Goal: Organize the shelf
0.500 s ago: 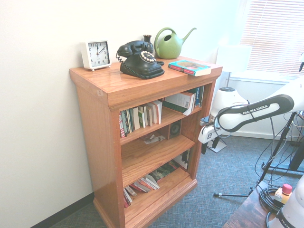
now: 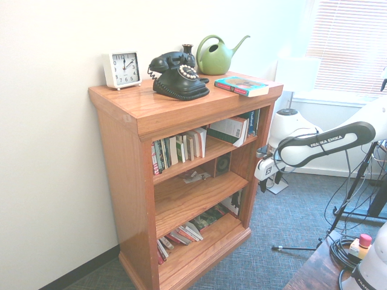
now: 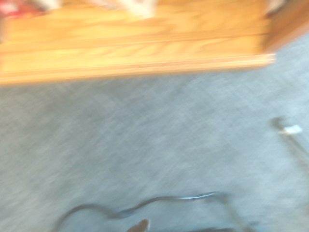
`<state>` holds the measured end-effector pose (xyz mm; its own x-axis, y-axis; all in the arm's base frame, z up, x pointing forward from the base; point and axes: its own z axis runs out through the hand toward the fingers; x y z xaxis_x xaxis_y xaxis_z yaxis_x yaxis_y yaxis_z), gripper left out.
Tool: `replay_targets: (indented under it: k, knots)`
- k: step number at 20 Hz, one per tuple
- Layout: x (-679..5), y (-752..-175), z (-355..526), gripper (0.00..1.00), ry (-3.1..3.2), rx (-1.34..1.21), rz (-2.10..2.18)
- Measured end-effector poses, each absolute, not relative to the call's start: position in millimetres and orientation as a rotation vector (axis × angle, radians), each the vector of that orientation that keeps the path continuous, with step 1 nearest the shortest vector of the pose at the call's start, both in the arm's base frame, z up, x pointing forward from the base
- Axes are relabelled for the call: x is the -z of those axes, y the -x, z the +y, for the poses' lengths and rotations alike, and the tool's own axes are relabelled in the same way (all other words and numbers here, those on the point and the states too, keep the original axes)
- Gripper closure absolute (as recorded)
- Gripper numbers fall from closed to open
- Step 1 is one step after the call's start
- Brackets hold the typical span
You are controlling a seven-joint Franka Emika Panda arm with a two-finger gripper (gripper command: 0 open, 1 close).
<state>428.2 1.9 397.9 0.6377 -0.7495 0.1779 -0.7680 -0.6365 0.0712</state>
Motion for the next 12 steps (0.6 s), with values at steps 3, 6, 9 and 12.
replay_targets:
  k: [3, 6, 9, 12]
  knots:
    - [-427, -424, 1, 0.0, -2.587, -0.297, -1.245]
    - [-466, -422, 5, 0.0, -2.454, -0.401, -1.194]
    - [-512, -428, 4, 0.0, -2.305, -0.483, -1.121]
    - [-545, -435, 0, 0.0, -2.171, -0.505, -1.071]
